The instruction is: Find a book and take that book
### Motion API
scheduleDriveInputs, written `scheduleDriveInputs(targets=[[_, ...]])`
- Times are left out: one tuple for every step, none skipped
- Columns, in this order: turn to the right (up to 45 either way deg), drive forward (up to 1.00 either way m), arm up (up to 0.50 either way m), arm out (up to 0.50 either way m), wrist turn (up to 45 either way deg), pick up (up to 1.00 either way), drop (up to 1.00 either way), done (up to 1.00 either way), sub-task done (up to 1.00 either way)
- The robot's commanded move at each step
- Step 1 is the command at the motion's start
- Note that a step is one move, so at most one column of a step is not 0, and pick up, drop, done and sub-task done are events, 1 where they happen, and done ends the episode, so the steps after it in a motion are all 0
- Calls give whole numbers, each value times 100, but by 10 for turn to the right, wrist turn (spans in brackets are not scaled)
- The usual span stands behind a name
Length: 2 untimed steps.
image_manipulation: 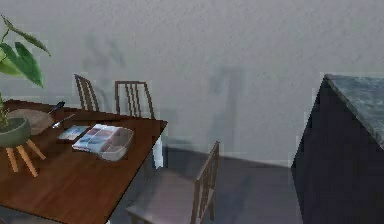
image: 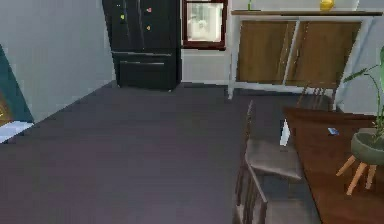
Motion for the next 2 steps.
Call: scheduleDriveInputs(targets=[[-240,0,0,0,0,0,0,0,0],[450,0,0,0,0,0,0,0,0]])
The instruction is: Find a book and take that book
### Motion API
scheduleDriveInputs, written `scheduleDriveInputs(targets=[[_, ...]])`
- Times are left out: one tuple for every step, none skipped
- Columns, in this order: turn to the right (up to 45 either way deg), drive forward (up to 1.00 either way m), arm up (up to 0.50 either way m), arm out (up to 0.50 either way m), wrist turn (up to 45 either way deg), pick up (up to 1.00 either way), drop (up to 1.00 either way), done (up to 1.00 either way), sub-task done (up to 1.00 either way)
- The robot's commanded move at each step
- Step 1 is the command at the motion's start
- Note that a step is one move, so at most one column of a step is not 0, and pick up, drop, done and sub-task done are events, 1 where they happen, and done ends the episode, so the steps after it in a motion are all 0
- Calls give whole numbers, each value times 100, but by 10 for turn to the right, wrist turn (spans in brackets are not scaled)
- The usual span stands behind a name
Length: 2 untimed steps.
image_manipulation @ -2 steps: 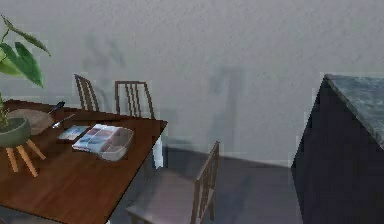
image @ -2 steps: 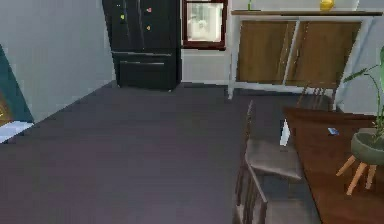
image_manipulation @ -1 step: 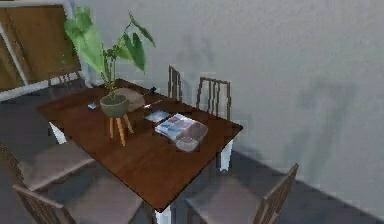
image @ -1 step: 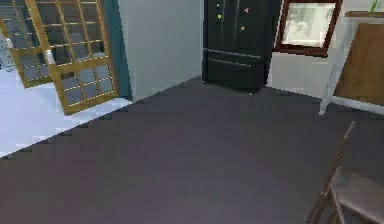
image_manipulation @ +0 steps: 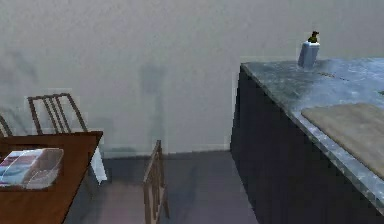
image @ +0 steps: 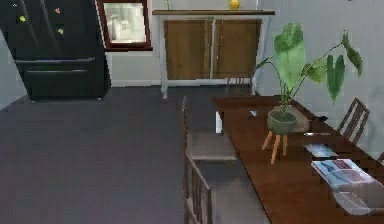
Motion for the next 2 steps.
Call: scheduleDriveInputs(targets=[[450,0,0,0,0,0,0,0,0],[450,0,0,0,0,0,0,0,0]])
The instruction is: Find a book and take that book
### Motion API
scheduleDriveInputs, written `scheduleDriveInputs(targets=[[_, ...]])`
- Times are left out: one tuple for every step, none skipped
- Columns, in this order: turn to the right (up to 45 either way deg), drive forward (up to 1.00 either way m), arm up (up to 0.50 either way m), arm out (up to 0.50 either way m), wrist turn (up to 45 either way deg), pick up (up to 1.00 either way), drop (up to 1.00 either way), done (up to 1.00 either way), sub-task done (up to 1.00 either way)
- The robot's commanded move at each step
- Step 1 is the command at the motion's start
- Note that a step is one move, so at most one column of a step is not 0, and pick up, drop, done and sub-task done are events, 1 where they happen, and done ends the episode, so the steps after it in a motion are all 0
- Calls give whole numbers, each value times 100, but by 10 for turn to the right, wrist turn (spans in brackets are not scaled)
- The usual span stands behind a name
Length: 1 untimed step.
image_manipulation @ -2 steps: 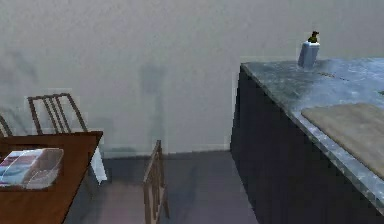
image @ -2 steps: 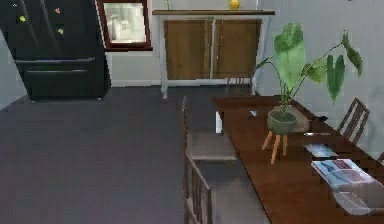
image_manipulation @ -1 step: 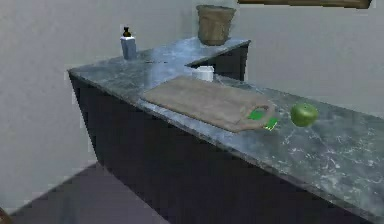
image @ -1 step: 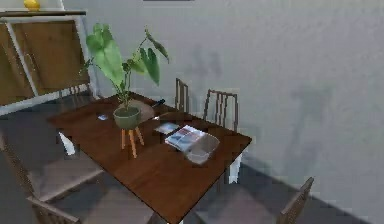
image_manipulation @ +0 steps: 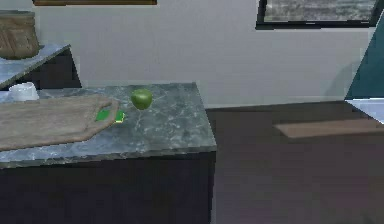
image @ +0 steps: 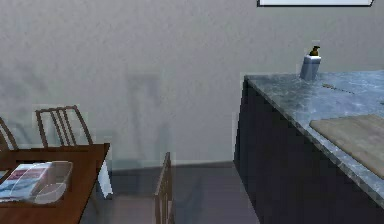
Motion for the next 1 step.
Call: scheduleDriveInputs(targets=[[120,0,0,0,0,0,0,0,0]])
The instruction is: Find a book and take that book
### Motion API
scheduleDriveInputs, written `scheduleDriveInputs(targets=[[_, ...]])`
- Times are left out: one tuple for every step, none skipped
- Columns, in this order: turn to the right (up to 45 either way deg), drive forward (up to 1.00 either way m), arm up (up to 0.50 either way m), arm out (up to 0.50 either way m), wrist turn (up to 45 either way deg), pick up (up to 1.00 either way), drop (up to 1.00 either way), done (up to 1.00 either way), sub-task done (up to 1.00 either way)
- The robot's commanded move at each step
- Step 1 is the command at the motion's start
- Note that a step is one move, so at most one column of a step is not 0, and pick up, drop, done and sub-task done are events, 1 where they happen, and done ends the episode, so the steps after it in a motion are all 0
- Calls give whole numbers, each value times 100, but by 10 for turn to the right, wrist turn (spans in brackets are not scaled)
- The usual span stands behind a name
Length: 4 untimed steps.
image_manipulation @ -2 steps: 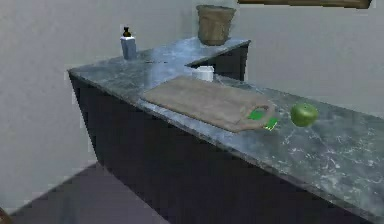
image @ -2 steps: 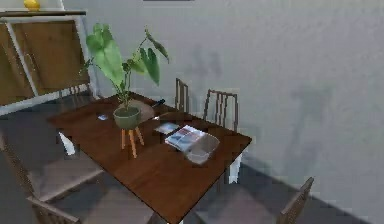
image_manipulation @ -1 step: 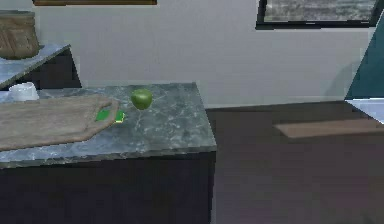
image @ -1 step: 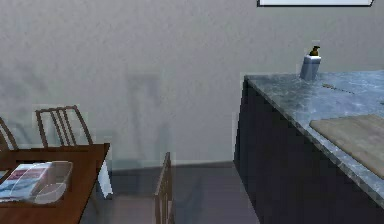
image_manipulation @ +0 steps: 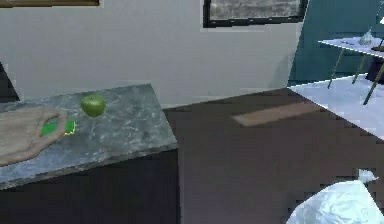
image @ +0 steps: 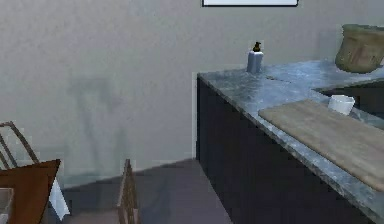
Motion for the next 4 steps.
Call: scheduleDriveInputs(targets=[[0,55,0,0,0,0,0,0,0],[-150,0,0,0,0,0,0,0,0],[0,55,0,0,0,0,0,0,0],[-450,0,0,0,0,0,0,0,0]])
